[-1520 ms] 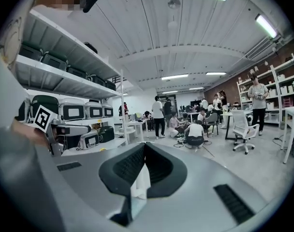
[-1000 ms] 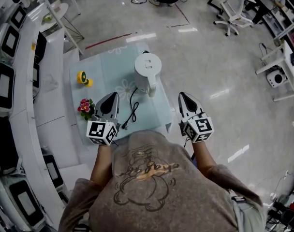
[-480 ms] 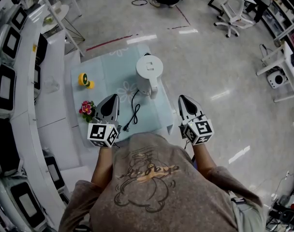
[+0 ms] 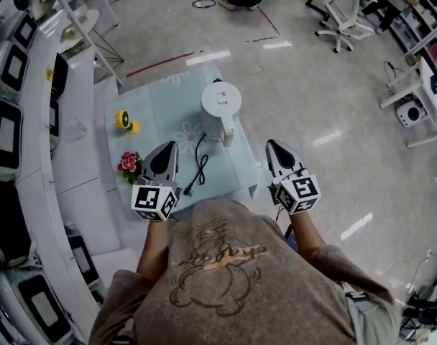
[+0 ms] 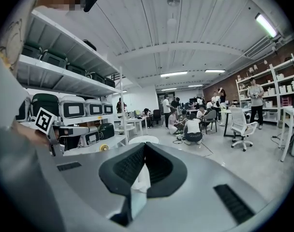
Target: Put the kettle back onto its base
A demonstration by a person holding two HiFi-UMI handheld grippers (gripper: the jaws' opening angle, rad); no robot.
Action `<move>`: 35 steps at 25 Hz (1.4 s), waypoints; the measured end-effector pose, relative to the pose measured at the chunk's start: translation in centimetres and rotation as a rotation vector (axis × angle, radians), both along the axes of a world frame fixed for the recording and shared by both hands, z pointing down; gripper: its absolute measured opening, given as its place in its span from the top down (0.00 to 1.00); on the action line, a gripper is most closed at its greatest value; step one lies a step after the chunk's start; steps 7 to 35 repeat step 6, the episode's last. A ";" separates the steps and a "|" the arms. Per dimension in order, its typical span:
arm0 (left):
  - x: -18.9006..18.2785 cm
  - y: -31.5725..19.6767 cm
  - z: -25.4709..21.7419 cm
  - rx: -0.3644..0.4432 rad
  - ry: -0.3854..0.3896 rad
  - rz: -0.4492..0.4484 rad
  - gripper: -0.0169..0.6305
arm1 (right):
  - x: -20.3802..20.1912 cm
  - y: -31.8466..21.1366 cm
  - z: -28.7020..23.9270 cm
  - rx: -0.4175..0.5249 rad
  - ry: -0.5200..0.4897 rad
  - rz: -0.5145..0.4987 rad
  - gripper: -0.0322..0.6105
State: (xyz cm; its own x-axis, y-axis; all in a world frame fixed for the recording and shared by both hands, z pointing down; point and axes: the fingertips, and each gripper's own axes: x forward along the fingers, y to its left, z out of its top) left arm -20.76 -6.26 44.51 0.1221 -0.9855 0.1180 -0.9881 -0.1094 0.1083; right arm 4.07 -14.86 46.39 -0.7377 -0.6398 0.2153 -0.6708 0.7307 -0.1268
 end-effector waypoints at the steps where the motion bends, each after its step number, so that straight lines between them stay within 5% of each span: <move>1: 0.2 0.0 0.0 -0.002 -0.013 0.006 0.94 | 0.0 0.0 -0.1 0.001 0.005 -0.005 0.95; 35: -0.1 -0.1 0.2 -0.005 -0.015 -0.001 0.94 | -0.6 -0.3 -0.3 0.020 0.031 -0.044 0.95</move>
